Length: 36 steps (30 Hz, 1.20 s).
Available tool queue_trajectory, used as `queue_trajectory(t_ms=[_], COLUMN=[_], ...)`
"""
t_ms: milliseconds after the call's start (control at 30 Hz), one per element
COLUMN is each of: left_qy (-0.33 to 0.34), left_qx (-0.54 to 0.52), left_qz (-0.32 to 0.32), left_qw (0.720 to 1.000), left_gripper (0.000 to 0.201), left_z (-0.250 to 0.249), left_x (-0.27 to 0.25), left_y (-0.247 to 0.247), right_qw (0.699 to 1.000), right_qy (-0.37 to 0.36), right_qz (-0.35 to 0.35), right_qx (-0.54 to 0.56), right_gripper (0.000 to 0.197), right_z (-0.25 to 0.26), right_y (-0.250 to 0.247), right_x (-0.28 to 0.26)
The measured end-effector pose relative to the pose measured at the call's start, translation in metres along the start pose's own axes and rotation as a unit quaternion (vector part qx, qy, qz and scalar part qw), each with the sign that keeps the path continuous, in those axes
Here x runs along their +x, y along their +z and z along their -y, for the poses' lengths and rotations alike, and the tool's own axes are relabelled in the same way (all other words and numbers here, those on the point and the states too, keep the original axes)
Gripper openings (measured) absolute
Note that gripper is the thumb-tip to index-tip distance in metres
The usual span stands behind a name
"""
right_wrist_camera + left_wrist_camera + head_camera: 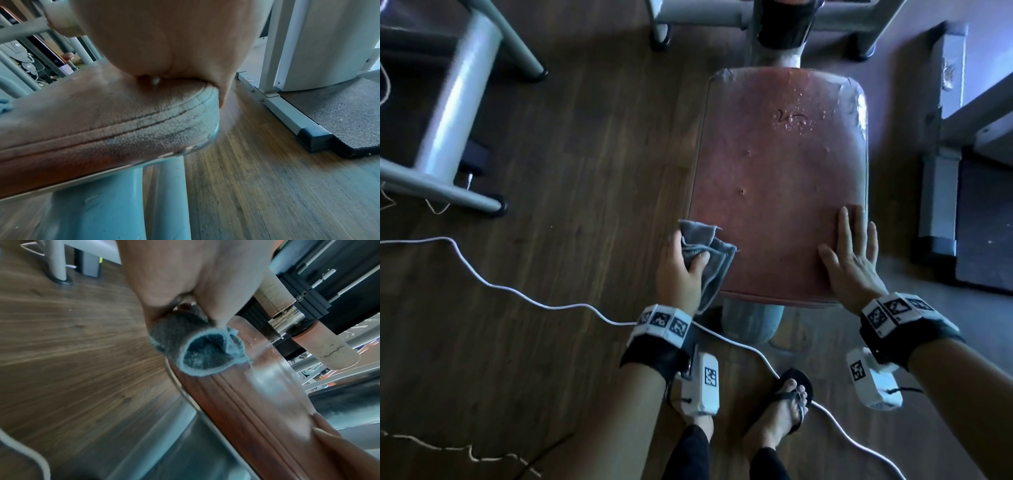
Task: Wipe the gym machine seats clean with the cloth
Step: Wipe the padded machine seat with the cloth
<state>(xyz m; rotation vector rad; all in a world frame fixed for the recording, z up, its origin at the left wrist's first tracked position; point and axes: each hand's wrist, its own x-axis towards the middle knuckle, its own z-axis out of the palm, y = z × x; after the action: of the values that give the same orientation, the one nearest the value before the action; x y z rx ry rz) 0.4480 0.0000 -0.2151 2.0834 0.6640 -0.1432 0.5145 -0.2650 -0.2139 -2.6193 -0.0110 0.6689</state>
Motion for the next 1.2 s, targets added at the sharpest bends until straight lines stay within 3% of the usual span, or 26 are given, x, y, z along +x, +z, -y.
queue_trajectory(t_ms=[133, 267, 367, 467, 533, 600, 800, 1033, 1200], left_qy=[0.011, 0.024, 0.038, 0.035, 0.042, 0.049, 0.022, 0.013, -0.014], left_qx=[-0.01, 0.001, 0.066, 0.057, 0.058, 0.056, -0.011, 0.022, -0.029], left_qz=[0.036, 0.014, -0.002, 0.011, 0.018, 0.031, 0.044, 0.03, 0.043], left_qw=[0.999, 1.0, 0.997, 0.998, 0.997, 0.997, 0.999, 0.999, 0.999], left_gripper=[0.063, 0.065, 0.062, 0.057, 0.055, 0.061, 0.082, 0.071, 0.067], left_z=[-0.009, -0.002, 0.005, 0.003, -0.001, -0.006, -0.024, -0.043, -0.064], left_x=[0.035, 0.017, -0.005, 0.003, 0.022, 0.044, 0.1, 0.073, 0.119], left_y=[-0.003, -0.005, -0.007, -0.009, -0.009, -0.007, 0.007, -0.002, 0.007], right_qw=[0.999, 0.994, 0.982, 0.956, 0.937, 0.935, 0.937, 0.936, 0.936], right_qy=[0.0, 0.009, 0.082, 0.186, 0.264, 0.294, 0.301, 0.304, 0.311], right_qz=[-0.004, -0.051, -0.077, -0.129, -0.117, -0.093, -0.125, -0.109, -0.079], right_qx=[0.034, 0.092, 0.151, 0.189, 0.197, 0.177, 0.128, 0.137, 0.147], right_gripper=[0.066, 0.072, 0.077, 0.096, 0.107, 0.114, 0.119, 0.116, 0.116], right_z=[0.01, 0.009, 0.022, 0.037, 0.045, 0.048, 0.048, 0.045, 0.044], right_y=[-0.005, -0.017, -0.025, -0.035, -0.04, -0.038, -0.023, -0.024, -0.027], right_x=[-0.007, -0.003, 0.012, 0.045, 0.065, 0.075, 0.083, 0.089, 0.092])
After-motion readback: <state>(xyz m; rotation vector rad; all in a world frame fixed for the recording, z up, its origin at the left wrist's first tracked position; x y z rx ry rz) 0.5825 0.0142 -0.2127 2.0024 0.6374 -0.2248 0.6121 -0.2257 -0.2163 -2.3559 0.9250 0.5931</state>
